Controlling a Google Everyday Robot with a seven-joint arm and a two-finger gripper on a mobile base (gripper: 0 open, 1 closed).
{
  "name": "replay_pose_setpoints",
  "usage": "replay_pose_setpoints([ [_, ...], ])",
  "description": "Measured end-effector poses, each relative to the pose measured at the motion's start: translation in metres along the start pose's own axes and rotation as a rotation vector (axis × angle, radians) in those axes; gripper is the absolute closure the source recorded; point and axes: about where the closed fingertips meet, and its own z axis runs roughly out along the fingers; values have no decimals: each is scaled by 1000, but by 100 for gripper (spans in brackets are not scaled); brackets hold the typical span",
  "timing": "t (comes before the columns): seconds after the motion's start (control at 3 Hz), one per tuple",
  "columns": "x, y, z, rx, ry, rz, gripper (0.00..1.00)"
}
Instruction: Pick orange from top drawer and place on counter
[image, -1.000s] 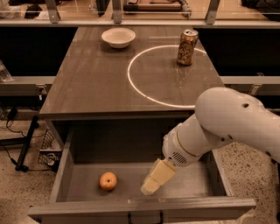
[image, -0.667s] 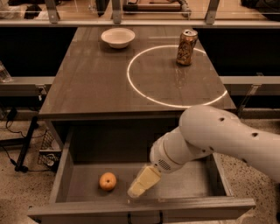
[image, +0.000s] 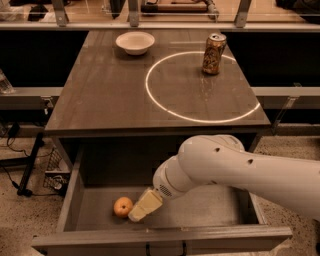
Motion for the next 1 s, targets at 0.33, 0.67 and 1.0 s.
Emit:
replay_pose_setpoints([
  [0.33,-14,8,29,64,22,-6,0],
  [0.67,-20,14,43,88,36,18,0],
  [1.0,-27,24,60,95,38,46,0],
])
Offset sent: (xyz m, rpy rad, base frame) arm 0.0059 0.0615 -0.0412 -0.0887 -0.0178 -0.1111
